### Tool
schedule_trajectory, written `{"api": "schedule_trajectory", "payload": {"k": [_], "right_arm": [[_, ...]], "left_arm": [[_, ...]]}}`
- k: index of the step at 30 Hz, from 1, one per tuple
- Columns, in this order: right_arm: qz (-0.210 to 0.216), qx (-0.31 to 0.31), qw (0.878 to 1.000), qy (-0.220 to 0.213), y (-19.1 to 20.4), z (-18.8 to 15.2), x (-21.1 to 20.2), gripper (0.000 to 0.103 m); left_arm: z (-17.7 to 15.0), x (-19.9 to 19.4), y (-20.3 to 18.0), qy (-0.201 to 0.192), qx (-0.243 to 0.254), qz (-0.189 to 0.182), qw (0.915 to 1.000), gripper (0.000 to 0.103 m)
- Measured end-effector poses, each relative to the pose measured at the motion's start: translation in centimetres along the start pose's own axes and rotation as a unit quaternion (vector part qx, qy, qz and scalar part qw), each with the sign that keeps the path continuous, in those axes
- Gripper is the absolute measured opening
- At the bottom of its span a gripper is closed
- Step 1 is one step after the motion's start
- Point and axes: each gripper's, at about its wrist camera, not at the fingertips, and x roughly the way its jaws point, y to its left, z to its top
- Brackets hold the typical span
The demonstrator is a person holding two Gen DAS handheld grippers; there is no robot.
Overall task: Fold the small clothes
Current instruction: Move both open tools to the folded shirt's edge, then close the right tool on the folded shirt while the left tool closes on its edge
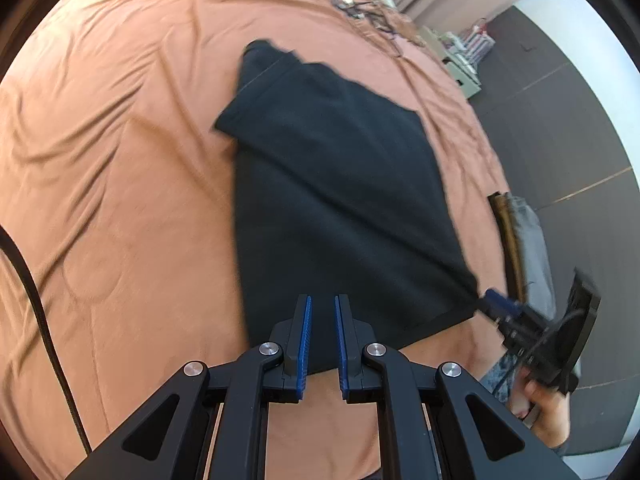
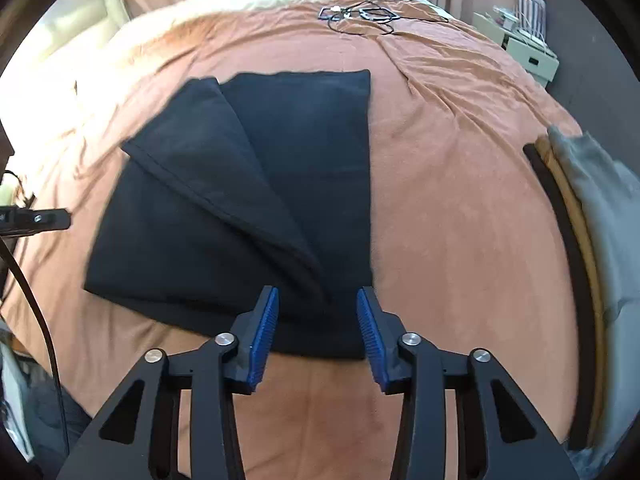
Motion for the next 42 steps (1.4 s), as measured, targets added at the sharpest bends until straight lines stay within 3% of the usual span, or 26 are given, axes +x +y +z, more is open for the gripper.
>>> {"api": "schedule_trajectory", "payload": {"k": [3,15,21,24,28,38,40,41,42], "right_arm": [[-0.025,-0.035,0.999,0.014,0.8,0.6,1.0,0.036],[-0.052,-0.145,0.988,0.027,5.7,3.2,3.9,0.036],[-0.052,-0.185,0.981,0.021,7.5,3.9,5.1,0.011],[-0.03,-0.149,0.988,0.005,6.1,4.3,4.1,0.006],[0.035,-0.066,0.997,-0.011,3.3,4.8,1.6,0.004],[0.129,0.07,0.989,0.008,-2.8,3.3,0.8,0.004],[0.134,0.09,0.987,0.016,-3.9,2.8,2.0,0.003],[0.137,0.1,0.985,0.02,-4.4,2.5,2.7,0.004],[0.137,0.105,0.985,0.022,-4.5,2.3,3.2,0.004]], "left_arm": [[-0.9,0.8,1.2,0.007,-0.009,0.009,0.9999,0.011],[-1.9,3.6,2.9,0.028,-0.025,0.017,0.9991,0.011],[-1.9,4.0,2.7,0.031,-0.022,0.021,0.9991,0.016],[-2.1,4.0,2.6,0.024,-0.021,0.018,0.9993,0.023],[-2.2,4.0,2.3,0.023,-0.017,0.014,0.9995,0.024],[-3.0,4.4,1.8,0.041,0.009,0.011,0.9991,0.024],[-3.0,4.7,1.8,0.04,0.012,0.016,0.999,0.012],[-3.0,4.9,1.9,0.038,0.015,0.029,0.9987,0.0],[-2.9,4.9,2.2,0.038,0.011,0.027,0.9988,0.0]]}}
